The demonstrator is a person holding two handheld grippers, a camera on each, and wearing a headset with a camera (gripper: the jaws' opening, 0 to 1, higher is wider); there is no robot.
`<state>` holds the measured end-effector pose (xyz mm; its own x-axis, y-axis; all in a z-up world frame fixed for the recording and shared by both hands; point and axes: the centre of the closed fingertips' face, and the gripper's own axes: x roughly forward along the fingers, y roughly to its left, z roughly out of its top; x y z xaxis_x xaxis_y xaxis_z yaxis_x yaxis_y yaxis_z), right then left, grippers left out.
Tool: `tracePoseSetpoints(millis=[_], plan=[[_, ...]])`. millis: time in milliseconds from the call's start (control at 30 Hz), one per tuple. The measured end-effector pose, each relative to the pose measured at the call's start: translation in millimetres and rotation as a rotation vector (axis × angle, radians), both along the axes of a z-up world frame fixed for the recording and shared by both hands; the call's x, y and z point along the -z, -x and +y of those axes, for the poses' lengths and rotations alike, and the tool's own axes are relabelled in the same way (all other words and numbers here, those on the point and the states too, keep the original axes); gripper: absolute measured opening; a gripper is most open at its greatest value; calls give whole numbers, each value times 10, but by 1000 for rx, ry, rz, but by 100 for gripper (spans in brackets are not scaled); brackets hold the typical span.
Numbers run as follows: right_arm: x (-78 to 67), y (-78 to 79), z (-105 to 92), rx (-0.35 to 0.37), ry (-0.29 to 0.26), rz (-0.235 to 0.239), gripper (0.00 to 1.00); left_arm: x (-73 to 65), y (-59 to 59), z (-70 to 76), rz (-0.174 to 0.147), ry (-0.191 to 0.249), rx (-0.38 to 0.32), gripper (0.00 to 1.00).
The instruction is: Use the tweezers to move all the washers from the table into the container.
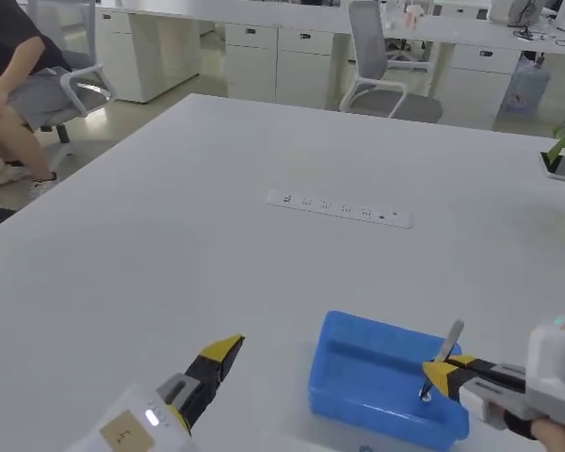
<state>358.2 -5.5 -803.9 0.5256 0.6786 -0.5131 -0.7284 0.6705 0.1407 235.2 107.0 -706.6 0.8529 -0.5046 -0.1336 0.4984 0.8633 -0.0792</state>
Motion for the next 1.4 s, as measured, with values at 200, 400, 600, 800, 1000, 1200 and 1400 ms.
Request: tracePoseSetpoints(millis=[200, 400, 600, 800, 1000, 1200, 1400], plan=[[27, 18, 1, 0, -8, 5, 3, -6, 6, -17, 5, 16, 10, 97], [37, 32, -5, -18, 18, -18, 4, 4, -5, 8, 15, 30, 4, 97], [-72, 41, -6, 0, -14, -37, 4, 11, -15, 19, 19, 36, 1, 97], [-328, 131, 45, -15, -47, -86, 4, 11, -19, 27, 17, 36, -3, 96], [-541, 274, 72, -21, -89, -114, 4, 22, -17, 33, 19, 36, -4, 96], [-667, 458, 134, -38, -140, -116, 4, 28, -5, 5, 22, 37, 8, 95], [-561, 679, 193, -58, -176, -62, 4, 26, -2, 2, 23, 36, 6, 95]])
